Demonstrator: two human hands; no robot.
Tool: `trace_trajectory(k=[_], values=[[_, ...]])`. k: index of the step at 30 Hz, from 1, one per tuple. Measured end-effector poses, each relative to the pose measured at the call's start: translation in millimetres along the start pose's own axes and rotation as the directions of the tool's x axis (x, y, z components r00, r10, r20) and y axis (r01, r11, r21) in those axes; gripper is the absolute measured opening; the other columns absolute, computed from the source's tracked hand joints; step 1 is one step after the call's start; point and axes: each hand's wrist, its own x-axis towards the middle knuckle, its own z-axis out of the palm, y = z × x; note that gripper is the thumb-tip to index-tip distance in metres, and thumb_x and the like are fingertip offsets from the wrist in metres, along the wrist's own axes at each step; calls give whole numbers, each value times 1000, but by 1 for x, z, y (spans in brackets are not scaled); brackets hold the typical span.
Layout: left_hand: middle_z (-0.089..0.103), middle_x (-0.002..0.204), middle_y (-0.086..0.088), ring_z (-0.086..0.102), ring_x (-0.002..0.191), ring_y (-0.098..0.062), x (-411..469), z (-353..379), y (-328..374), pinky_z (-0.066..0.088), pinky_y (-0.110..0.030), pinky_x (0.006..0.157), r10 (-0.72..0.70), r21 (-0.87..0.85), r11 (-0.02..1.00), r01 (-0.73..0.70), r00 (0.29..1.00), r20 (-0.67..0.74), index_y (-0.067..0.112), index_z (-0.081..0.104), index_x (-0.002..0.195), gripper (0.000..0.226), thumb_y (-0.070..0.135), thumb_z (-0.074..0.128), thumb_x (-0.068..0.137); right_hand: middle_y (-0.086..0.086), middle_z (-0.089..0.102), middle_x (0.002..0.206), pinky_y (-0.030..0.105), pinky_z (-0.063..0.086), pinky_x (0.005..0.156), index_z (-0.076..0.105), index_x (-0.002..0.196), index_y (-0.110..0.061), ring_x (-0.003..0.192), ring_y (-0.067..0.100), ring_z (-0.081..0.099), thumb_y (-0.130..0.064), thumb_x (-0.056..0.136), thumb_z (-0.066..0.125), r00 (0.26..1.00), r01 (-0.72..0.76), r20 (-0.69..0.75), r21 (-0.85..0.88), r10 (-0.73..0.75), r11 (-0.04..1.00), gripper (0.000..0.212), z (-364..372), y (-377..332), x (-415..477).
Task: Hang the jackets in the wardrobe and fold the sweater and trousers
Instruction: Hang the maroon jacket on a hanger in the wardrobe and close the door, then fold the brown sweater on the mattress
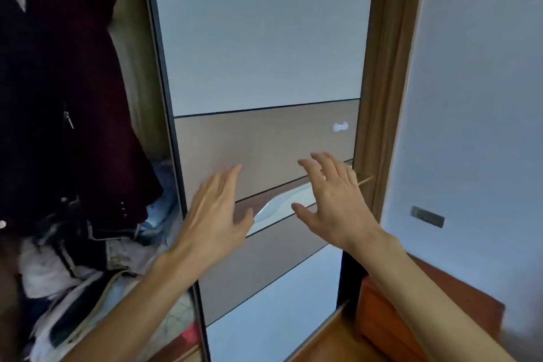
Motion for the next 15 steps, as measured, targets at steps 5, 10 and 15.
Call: trace_trajectory(k=[5, 10, 15], values=[[34, 155, -4, 33, 141, -24, -15, 46, 78, 35, -37, 112, 94, -113, 990, -88, 994, 49, 18, 25, 153, 76, 29, 65, 90, 2, 13, 165, 46, 2, 125, 21, 156, -28, 153, 25, 2, -53, 86, 67, 993, -102, 69, 19, 100, 995, 87, -28, 49, -60], [27, 159, 5, 29, 145, -19, -13, 78, 126, 38, -41, 113, 204, -209, 961, -179, 974, 103, 28, 19, 154, 82, 39, 67, 88, 1, 9, 166, 38, -10, 122, 19, 156, -25, 154, 23, -6, -51, 87, 67, 982, -181, 49, -50, 183, 982, 88, -56, 90, -110], [22, 163, 6, 26, 148, -19, 4, 108, 156, 38, -47, 114, 295, -281, 929, -243, 941, 163, 34, 15, 155, 88, 48, 67, 86, 1, 5, 167, 37, -11, 122, 17, 156, -26, 154, 23, -8, -48, 89, 67, 954, -298, 11, -106, 301, 949, 87, -78, 125, -139]])
